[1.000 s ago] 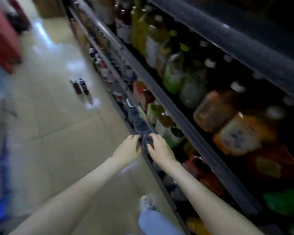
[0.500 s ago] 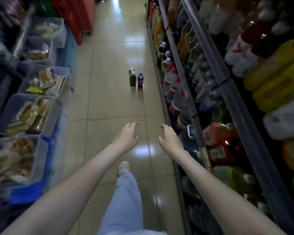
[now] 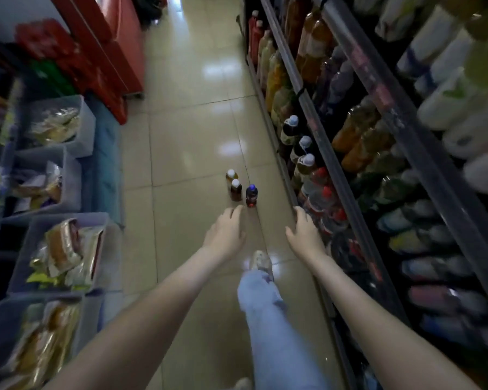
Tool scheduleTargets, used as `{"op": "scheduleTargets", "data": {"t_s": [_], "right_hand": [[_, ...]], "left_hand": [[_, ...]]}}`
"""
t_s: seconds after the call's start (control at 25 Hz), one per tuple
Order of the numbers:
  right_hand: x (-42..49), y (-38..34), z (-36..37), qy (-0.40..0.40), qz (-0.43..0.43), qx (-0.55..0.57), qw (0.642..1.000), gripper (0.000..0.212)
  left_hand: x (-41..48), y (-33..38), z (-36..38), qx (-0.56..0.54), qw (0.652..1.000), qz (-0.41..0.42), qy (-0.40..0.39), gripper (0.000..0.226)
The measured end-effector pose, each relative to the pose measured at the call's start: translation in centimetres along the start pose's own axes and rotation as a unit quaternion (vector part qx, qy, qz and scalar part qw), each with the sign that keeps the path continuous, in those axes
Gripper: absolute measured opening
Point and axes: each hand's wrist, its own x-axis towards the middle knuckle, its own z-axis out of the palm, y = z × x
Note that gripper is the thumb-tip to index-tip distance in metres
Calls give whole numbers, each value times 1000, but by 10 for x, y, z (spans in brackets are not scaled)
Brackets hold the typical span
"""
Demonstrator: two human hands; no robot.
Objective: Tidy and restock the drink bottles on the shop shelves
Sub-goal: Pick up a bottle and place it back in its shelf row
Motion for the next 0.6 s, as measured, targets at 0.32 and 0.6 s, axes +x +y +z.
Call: {"op": "scheduleTargets", "data": {"t_s": [0.32,0.6], "right_hand": [[313,-5,111,-72,99,3,992,52],[494,87,302,-87,127,-100,983,49]], "left_hand": [[311,-126,52,-45,995,-64,-65,61],[471,-220,220,-17,985,34,-170,67]]}}
